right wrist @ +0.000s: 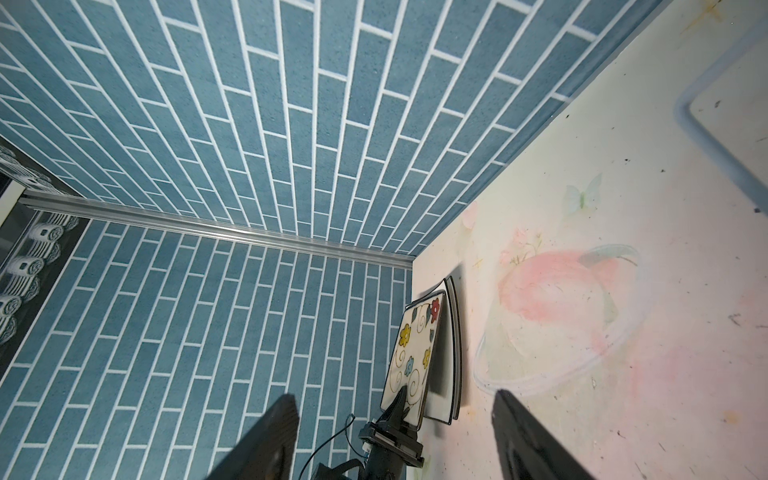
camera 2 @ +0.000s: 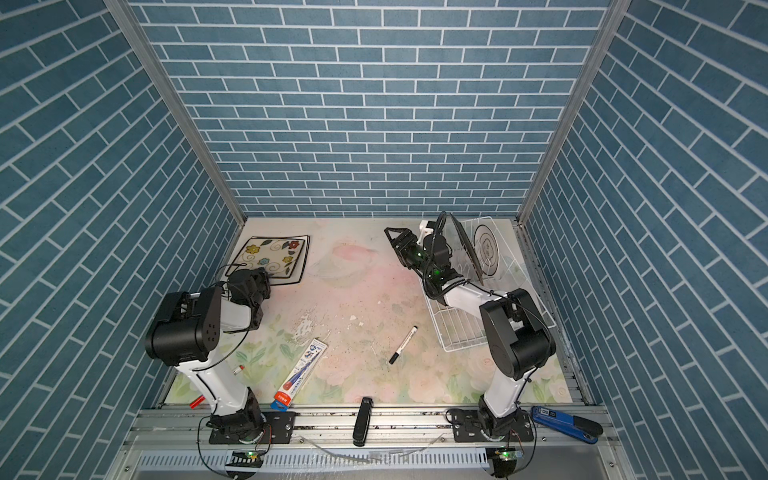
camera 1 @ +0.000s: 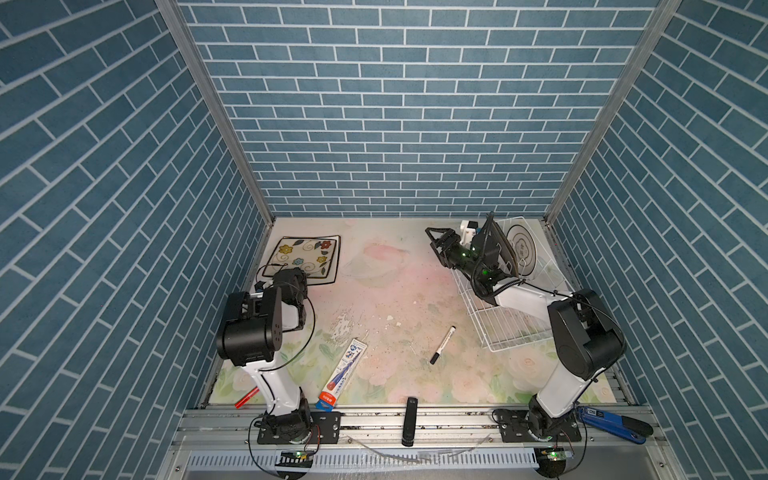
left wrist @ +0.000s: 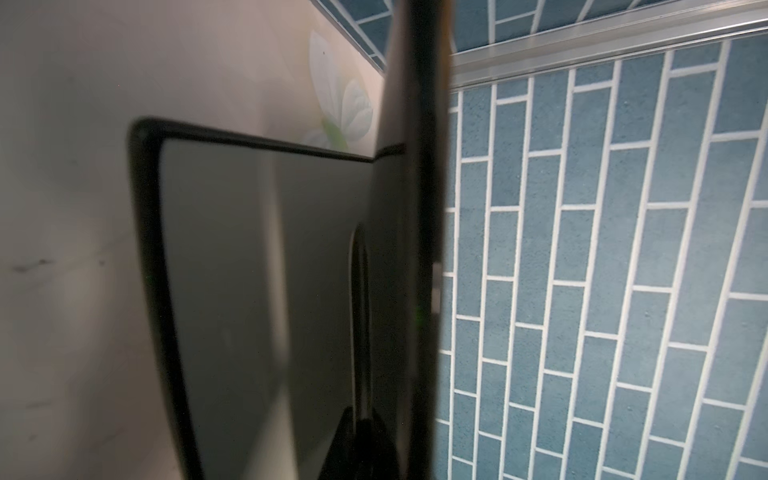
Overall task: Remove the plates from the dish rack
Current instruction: 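Lower the flowered plate flat onto the white square plate with the left gripper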
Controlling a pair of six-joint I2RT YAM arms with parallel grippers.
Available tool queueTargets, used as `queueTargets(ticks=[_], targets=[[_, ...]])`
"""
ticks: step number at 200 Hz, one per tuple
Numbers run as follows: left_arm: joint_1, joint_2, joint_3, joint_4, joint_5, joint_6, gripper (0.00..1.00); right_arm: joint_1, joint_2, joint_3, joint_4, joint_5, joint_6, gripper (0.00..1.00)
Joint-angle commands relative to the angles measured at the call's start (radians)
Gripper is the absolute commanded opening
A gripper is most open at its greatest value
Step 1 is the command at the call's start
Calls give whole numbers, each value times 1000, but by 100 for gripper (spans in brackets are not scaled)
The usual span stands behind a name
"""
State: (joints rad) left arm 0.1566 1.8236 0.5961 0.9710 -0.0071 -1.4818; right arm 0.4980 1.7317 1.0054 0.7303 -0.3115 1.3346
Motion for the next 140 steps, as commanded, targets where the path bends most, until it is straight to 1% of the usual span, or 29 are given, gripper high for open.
queueTargets(ticks=[1, 47, 78, 96, 122, 140], targets=[[-5, -20, 50, 165, -3, -12, 0, -3, 11, 39, 11, -11, -11, 75], [-5, -28, 56, 119, 12, -22, 0, -3, 9, 38, 13, -9, -11, 75], [-5, -34, 50, 116, 10, -28, 11, -4, 8, 41, 9, -12, -12, 74], [-6, -37, 55, 111, 24, -27, 14, -3, 8, 45, 5, -13, -12, 74], [-5, -45, 56, 92, 27, -26, 24, -4, 6, 50, 5, -12, -12, 74], [-6, -49, 59, 82, 29, -24, 26, -3, 4, 48, 5, -11, -12, 74]])
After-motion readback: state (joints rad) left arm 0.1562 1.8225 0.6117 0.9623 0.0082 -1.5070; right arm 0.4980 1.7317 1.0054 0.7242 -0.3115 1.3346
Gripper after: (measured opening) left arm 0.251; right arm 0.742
